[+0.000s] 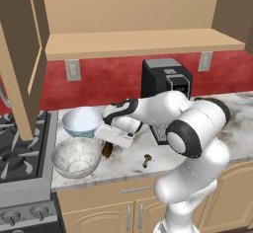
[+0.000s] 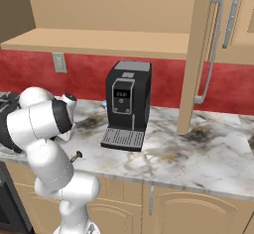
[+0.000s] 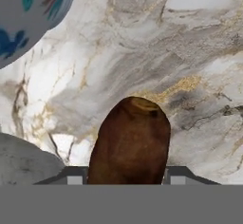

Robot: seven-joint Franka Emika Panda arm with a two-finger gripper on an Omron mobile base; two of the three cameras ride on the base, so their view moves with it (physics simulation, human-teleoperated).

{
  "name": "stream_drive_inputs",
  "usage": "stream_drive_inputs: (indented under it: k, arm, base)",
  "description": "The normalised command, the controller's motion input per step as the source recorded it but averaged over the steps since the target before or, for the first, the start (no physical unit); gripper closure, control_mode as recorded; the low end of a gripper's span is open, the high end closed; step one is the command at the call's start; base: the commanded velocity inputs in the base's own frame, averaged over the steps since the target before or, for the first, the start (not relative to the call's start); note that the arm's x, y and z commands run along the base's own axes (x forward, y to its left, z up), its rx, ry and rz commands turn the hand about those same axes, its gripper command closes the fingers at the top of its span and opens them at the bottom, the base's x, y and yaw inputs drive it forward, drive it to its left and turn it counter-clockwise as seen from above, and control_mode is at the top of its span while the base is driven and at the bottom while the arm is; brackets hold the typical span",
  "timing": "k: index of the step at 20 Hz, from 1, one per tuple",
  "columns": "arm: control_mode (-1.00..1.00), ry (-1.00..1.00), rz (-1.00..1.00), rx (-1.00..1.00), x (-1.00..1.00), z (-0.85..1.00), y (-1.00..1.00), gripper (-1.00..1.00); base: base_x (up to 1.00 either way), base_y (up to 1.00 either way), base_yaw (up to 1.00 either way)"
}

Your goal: Pick both bowls and place them on the counter. Then place the sweet potato in one bowl and place the mushroom in the other bowl.

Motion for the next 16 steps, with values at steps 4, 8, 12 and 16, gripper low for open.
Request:
stream_drive_inputs:
  k: [4, 8, 12, 16]
  arm:
    - [-1.00, -0.13, 0.00, 0.00, -0.31, 0.16, -0.02, 1.00]
    - [-1.00, -0.06, 0.00, 0.00, -0.16, 0.31, -0.16, 1.00]
    - [-1.00, 0.00, 0.00, 0.00, -0.01, 0.43, -0.28, 1.00]
    - [-1.00, 0.00, 0.00, 0.00, 0.00, 0.46, -0.30, 1.00]
  base:
    - [0.00, 0.00, 0.00]
    - [0.00, 0.00, 0.00]
    - [0.00, 0.00, 0.00]
    - [0.00, 0.00, 0.00]
